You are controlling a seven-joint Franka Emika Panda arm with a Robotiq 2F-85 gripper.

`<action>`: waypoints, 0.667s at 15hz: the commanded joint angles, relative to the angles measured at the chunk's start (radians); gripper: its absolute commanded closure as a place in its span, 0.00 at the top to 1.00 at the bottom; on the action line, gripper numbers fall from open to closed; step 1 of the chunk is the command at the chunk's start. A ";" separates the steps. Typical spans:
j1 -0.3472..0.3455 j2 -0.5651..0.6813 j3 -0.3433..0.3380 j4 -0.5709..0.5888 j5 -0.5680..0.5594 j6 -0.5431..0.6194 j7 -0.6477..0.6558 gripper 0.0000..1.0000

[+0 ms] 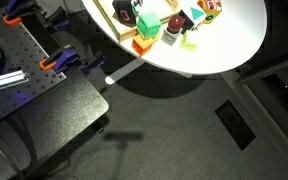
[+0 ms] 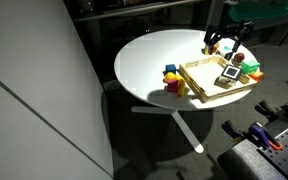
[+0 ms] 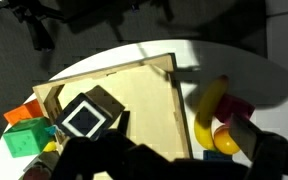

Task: Pick up the block with an owl image and drop it into the wooden tray

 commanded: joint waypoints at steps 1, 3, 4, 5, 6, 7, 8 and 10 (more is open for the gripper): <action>-0.004 -0.062 0.010 -0.020 0.049 -0.063 -0.110 1.00; -0.009 -0.076 0.014 -0.015 0.036 -0.105 -0.147 1.00; -0.009 -0.082 0.015 -0.013 0.029 -0.126 -0.162 1.00; -0.010 -0.088 0.017 -0.011 0.024 -0.143 -0.175 1.00; -0.011 -0.093 0.018 -0.010 0.021 -0.155 -0.185 1.00; -0.016 -0.059 0.023 -0.002 0.026 -0.120 -0.150 1.00; -0.016 -0.063 0.024 -0.002 0.026 -0.124 -0.154 1.00; -0.017 -0.059 0.025 -0.003 0.026 -0.124 -0.154 1.00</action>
